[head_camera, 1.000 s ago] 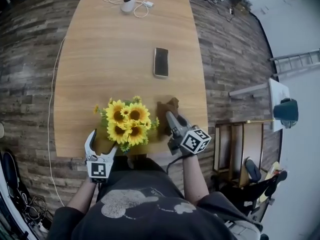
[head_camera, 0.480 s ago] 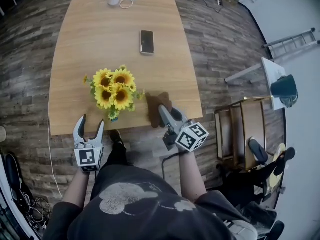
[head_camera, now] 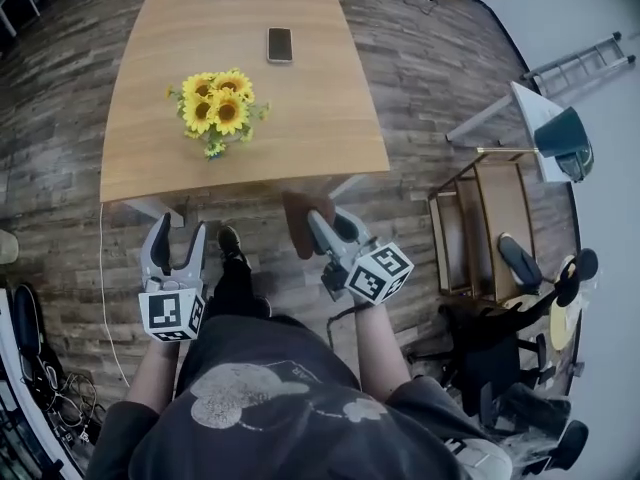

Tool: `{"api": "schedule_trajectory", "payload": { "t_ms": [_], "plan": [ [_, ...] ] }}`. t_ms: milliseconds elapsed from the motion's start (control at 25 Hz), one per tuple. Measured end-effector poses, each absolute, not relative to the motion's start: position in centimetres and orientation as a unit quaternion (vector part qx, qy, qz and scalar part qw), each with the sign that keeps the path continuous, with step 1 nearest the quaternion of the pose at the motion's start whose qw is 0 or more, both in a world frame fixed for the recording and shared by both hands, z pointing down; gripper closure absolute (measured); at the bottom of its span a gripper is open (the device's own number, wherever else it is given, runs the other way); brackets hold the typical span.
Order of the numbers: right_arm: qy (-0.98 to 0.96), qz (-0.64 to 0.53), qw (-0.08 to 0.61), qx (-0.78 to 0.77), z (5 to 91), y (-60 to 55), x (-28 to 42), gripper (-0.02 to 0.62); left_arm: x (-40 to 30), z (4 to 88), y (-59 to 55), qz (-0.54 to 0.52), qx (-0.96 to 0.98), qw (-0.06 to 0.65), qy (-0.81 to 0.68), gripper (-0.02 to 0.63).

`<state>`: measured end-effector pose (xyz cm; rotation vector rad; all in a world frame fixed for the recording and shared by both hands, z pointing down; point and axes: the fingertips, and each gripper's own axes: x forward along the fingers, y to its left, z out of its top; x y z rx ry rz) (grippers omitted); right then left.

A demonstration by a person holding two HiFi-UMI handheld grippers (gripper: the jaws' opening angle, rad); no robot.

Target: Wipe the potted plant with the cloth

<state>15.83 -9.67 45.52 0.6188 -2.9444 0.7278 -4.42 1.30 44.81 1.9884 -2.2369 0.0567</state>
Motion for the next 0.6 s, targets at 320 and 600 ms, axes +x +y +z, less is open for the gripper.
{"api": "schedule_trajectory", "payload": {
  "t_ms": [320, 600],
  "plan": [
    [-0.947, 0.258, 0.02, 0.189, 45.9, -6.0, 17.0, 0.549, -3.7, 43.0, 5.8, 0.025, 0.648, 0.074, -0.757, 0.336],
    [-0.945, 0.255, 0.029, 0.204, 46.1, -4.0, 16.1, 0.549, -4.4, 42.1, 7.4, 0.024, 0.663, 0.079, -0.744, 0.336]
  ]
}}
